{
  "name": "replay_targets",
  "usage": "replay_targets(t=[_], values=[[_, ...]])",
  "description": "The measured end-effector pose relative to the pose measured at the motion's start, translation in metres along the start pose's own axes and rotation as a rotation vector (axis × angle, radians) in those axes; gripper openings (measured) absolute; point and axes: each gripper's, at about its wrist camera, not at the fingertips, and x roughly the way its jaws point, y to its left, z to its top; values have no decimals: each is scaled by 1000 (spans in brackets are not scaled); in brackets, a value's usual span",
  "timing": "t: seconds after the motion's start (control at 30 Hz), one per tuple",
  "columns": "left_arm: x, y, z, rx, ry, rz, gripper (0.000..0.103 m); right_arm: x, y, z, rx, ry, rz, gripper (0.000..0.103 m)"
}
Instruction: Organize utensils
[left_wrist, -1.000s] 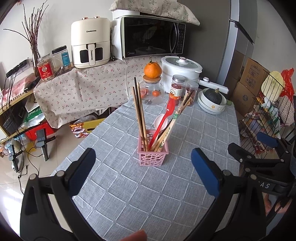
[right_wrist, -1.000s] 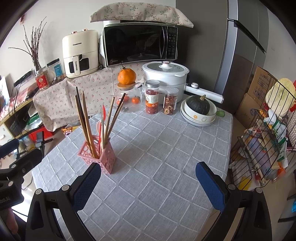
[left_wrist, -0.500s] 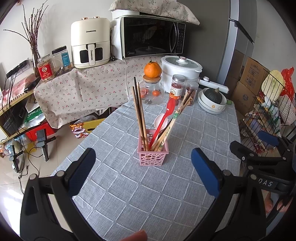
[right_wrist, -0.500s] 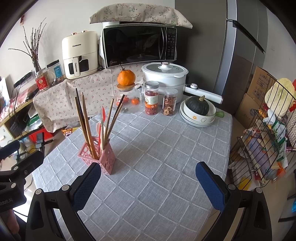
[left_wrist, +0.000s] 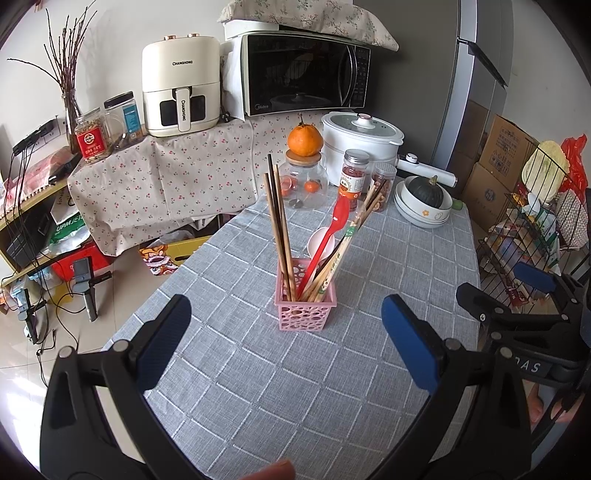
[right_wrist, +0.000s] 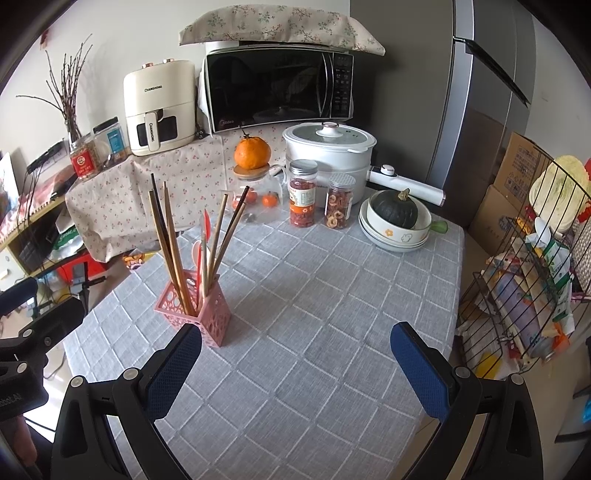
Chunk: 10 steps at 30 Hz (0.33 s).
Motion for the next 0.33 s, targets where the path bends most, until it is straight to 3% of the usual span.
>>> replay_targets(t=[0.33], values=[[1,0,0,1,14,2,102,0,0,0,-1,0,0,103]])
